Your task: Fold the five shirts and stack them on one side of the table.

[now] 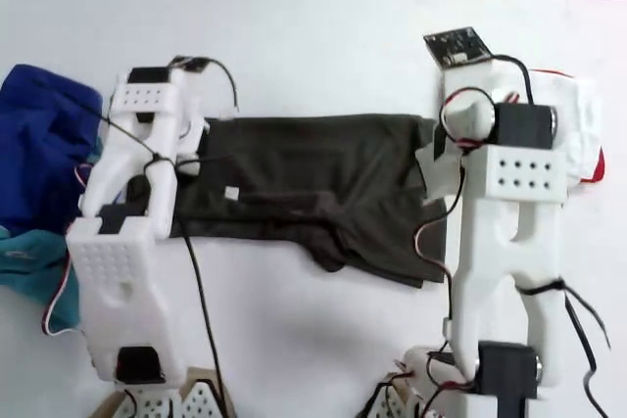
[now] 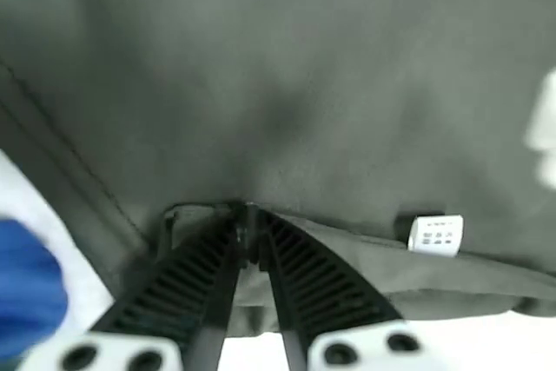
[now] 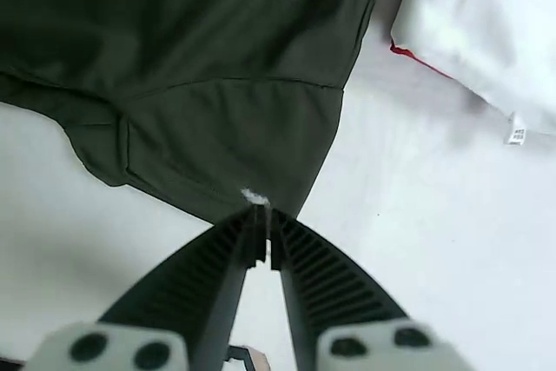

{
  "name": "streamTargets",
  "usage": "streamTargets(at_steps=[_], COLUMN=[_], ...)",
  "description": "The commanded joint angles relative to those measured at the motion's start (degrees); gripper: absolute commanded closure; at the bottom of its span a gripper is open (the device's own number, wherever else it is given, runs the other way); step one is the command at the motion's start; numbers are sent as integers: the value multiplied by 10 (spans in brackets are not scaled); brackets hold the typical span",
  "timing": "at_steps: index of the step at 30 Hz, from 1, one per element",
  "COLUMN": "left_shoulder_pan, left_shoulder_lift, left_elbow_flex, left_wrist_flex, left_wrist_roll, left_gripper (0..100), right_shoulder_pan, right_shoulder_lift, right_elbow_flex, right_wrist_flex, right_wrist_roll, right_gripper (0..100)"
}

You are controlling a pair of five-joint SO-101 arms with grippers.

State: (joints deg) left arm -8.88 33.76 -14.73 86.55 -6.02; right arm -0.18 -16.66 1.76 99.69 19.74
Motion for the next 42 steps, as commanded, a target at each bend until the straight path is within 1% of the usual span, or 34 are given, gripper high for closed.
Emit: streamTargets(at_steps=[1, 5, 8, 11, 14, 16, 19, 22, 24, 26, 28, 31, 33, 36, 39, 42], left_shoulder_pan=[1, 1, 1, 2, 1, 2, 6, 7, 5, 4, 5, 7, 4, 1, 0, -23], left_shoulder_lift=[-40, -41, -69, -142, -239, -300, -353, -343, -304, -245, -185, -115, -97, -94, -93, -95], left_elbow_flex=[21, 40, 56, 91, 156, 208, 267, 286, 279, 253, 218, 158, 129, 114, 125, 147], left_wrist_flex=[-12, -8, 4, 17, 17, -11, -126, -226, -245, -242, -220, -156, -119, -88, -74, -69], left_wrist_roll=[-2, -7, -7, -9, -11, -12, -6, -3, 12, 17, 18, 18, 18, 11, -8, -11], left_gripper=[974, 974, 974, 974, 974, 974, 975, 975, 975, 975, 975, 975, 975, 975, 974, 974], right_shoulder_pan=[4, 5, 5, 5, 5, 5, 5, 4, 6, 6, 5, 4, 5, 4, 5, 6], right_shoulder_lift=[-40, -40, -39, -43, -44, -44, -44, -44, -44, -44, -44, -44, -44, -44, -44, -44], right_elbow_flex=[11, 23, 33, 55, 77, 85, 86, 86, 86, 86, 86, 86, 86, 86, 86, 86], right_wrist_flex=[-7, -8, -10, -29, -44, -46, -48, -49, -49, -49, -49, -48, -47, -47, -46, -45], right_wrist_roll=[-4, -2, 0, 0, 0, 0, 0, 0, 0, 0, 0, 0, 0, 0, 0, 1], right_gripper=[979, 979, 979, 979, 979, 979, 979, 979, 979, 979, 979, 979, 979, 979, 979, 979])
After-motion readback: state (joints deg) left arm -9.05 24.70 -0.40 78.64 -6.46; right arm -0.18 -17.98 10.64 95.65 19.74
